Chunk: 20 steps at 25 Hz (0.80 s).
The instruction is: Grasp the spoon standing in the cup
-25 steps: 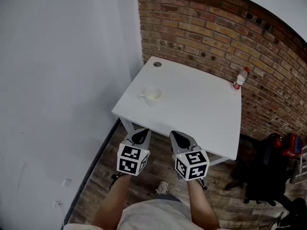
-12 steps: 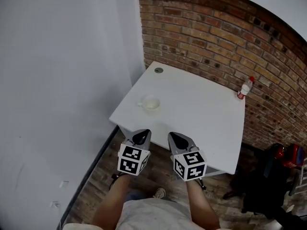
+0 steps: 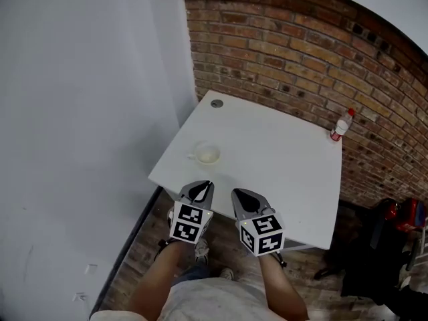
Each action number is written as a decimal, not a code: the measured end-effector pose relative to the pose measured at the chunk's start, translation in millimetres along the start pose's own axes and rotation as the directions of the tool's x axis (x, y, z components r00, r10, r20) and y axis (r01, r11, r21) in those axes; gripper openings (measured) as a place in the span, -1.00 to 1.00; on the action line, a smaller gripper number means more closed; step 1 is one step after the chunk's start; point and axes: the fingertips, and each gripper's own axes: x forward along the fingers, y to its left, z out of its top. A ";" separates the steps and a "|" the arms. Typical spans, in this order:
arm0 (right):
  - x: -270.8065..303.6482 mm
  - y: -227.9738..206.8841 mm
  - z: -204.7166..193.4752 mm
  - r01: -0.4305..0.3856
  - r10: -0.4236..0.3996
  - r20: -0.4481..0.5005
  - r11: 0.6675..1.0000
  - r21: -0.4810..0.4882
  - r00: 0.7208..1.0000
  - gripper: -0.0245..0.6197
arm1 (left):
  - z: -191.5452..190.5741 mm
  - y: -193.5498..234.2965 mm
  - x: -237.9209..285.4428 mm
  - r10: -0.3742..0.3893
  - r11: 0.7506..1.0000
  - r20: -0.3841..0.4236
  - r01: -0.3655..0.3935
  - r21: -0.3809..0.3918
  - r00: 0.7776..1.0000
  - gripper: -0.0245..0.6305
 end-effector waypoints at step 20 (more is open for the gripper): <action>66.6 -57.5 14.8 0.139 -0.138 -0.023 0.989 0.045 0.990 -0.90 | -6.6 38.4 107.7 -0.091 0.970 -0.095 0.110 0.215 0.991 -0.69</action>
